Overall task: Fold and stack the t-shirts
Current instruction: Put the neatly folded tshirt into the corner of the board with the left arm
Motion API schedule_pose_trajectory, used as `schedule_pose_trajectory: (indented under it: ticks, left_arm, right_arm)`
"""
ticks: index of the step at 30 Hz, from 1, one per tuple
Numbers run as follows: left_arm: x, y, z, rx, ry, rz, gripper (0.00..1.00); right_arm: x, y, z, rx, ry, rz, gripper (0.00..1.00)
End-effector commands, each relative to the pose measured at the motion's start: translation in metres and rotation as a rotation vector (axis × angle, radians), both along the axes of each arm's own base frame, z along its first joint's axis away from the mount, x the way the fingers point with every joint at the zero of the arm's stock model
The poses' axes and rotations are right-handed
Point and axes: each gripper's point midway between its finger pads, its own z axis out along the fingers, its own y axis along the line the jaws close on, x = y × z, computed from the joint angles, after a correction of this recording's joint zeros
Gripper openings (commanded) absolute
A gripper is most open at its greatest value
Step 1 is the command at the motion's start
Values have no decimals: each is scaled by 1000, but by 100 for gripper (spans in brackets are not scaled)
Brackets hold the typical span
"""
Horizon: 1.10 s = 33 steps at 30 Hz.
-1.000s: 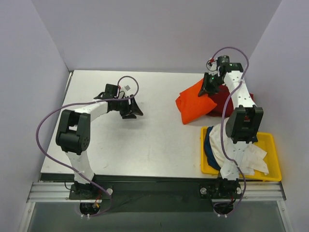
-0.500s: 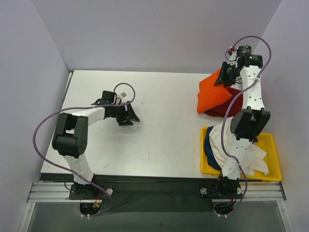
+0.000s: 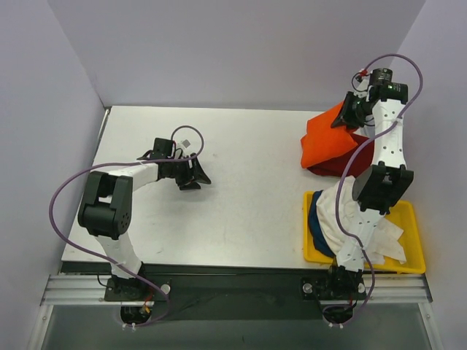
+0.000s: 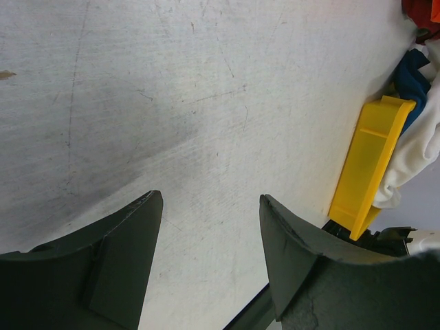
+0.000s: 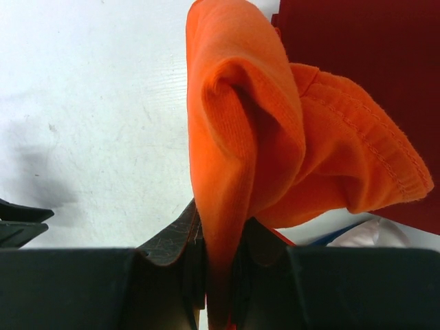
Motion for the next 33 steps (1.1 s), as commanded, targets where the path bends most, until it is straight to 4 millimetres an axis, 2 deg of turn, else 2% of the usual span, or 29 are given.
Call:
schedule_pose_trajectory:
  ticks: [1,14,28,30,31,33]
  left_arm:
    - [9,0,24,-16,-89,3,69]
    - [2,5,32,10,-101,-8,69]
    - [3,12,42,62,-108,-5,69]
    - [2,15,47,77,-116,4,70]
    - [3,18,48,97,-125,14,70]
    - [4,22,59,114,-157,31,70]
  right_arm:
    - [-7,-9,-4,0,28,-18,0]
    - [-10,-63,-38,-77,104,-158,0]
    - [-10,-114,-57,-242,142,-367,0]
    - [-14,-124,-55,-289,147,-432,10]
    - [-18,-125,-59,-293,163,-449,29]
    - [-23,-134,-52,-351,149,-503,44]
